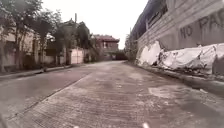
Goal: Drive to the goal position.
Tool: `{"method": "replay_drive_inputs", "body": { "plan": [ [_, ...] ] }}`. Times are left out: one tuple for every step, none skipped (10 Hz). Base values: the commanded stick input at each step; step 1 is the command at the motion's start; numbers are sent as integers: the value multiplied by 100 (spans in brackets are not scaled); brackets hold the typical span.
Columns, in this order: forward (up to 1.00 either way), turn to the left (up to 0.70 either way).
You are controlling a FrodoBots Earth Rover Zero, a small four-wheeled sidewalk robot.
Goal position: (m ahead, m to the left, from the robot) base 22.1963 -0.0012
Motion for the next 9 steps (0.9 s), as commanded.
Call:
{"method": "replay_drive_inputs", "body": {
  "plan": [
    [0,0],
    [0,0],
    [0,0],
    [0,0],
    [4,0],
    [24,0],
    [65,0],
    [70,0],
    [70,0]
  ]
}}
